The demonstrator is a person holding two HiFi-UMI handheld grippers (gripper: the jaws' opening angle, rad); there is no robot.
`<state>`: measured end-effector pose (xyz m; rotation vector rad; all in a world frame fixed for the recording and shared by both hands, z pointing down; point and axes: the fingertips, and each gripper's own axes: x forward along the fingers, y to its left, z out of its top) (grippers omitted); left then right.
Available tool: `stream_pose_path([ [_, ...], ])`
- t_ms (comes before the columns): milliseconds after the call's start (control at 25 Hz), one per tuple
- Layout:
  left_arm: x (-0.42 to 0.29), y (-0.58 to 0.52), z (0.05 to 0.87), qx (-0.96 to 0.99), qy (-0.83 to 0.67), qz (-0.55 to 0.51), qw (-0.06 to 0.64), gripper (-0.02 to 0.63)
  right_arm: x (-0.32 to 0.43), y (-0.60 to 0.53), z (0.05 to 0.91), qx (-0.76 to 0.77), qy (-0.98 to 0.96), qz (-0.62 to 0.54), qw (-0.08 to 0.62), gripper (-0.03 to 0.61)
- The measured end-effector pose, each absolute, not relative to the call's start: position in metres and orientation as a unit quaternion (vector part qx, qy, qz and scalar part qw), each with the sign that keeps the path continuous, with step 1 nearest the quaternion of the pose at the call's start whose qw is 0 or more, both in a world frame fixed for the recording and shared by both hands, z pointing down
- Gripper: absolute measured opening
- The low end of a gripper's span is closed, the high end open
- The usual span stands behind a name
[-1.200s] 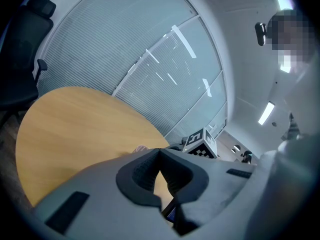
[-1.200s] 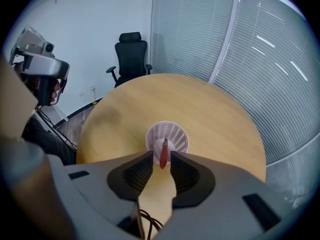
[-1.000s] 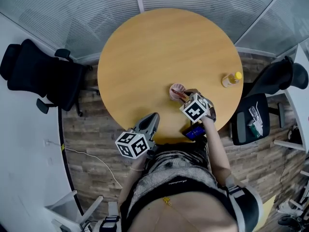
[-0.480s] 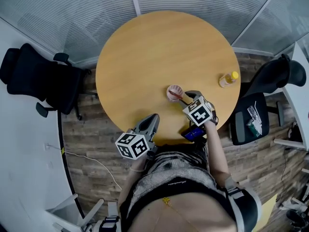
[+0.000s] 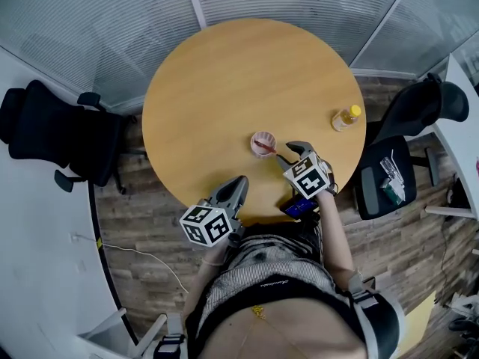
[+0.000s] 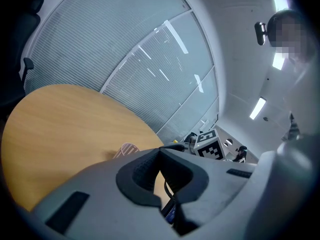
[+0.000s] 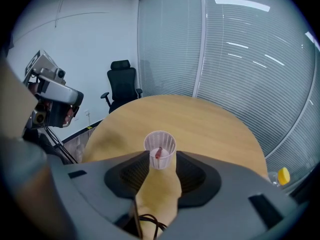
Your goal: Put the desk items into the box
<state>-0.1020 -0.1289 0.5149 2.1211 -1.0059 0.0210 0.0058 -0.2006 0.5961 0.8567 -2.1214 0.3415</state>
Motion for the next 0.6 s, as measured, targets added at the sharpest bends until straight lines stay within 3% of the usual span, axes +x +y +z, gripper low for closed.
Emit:
stream_pose_path([
  [440,-0.086,-0.130,0.512,0.843,-0.375,0.017,0.384,0.002,0.020,-0.191,0.588,0.351,-0.838,0.118,0.401,0.155],
  [600,-0.080,-0.130,0.512,0.846,-0.371,0.020,0.382,0.002,0.020,-0.183,0.584,0.352,-0.846,0.121,0.383,0.066],
])
